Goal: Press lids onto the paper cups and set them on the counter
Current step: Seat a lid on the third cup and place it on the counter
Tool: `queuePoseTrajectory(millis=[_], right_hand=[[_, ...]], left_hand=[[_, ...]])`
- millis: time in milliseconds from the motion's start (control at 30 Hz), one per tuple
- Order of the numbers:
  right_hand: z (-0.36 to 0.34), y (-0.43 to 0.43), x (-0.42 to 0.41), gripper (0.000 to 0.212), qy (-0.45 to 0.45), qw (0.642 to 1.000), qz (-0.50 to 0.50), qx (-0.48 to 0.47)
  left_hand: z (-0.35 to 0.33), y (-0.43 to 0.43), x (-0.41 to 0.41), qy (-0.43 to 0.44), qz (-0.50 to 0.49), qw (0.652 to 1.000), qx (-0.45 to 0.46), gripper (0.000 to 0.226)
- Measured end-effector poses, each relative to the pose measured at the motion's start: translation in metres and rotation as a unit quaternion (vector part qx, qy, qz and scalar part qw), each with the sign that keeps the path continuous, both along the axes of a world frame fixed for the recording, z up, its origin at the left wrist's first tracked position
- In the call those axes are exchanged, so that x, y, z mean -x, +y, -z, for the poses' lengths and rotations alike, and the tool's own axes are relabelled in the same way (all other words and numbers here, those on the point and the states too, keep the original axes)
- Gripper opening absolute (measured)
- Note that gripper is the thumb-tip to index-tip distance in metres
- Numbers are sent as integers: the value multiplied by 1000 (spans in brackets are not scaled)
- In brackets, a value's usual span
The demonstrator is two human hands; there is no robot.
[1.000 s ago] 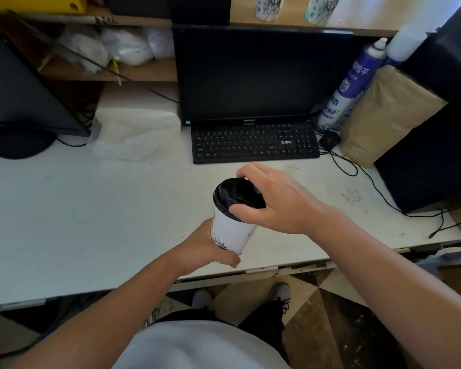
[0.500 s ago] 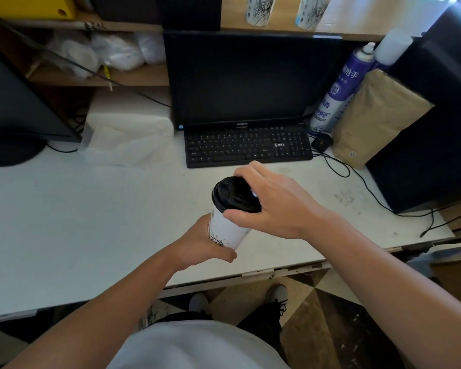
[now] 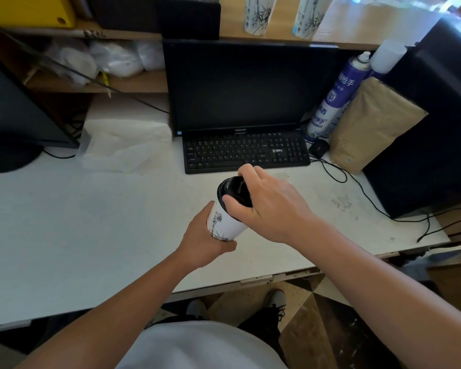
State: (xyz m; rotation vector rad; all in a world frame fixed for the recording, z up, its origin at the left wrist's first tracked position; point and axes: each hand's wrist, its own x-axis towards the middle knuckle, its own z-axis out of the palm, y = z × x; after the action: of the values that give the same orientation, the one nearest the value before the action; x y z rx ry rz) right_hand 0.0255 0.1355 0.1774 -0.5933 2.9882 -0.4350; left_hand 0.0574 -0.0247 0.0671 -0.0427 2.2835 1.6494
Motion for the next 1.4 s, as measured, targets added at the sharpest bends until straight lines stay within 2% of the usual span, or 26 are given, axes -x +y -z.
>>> queuePoseTrajectory(millis=[133,233,333,500,567,700,767,867,967,1233,1400], right_hand=[[22,-4,-2,61,8,1000,-8,-22],[45,-2,-6,63,-39,999,0,-6],[64,1,-8,68,-121,989,36,80],[85,5,-14,82,-205,929,160,263],[92,7,-16,74,-248,886,202,336],[105,7,-18,45,-352,705,300,537],[110,5,-17,35,-366,664,327,564],[116,4,-15,30,-363,648,349,572],[121,3,-13,30,-365,630,365,580],[136,2,-12,30,-385,584,406,589],[141,3,-15,38,-384,584,408,587]], left_hand=[[2,1,3,-1,19,1000,-22,69],[5,4,4,4,18,999,-34,70],[9,2,1,12,13,1000,-3,70],[27,1,-6,-30,-38,996,-81,77],[33,0,-7,-50,-56,994,-82,78],[45,1,-12,-42,-65,993,-86,71],[45,2,-14,-53,-58,992,-103,69],[39,2,-11,-121,-75,971,-193,63],[39,2,-3,-183,-146,942,-241,38],[47,7,8,-211,-168,941,-203,41],[48,14,11,-203,-173,948,-176,43]])
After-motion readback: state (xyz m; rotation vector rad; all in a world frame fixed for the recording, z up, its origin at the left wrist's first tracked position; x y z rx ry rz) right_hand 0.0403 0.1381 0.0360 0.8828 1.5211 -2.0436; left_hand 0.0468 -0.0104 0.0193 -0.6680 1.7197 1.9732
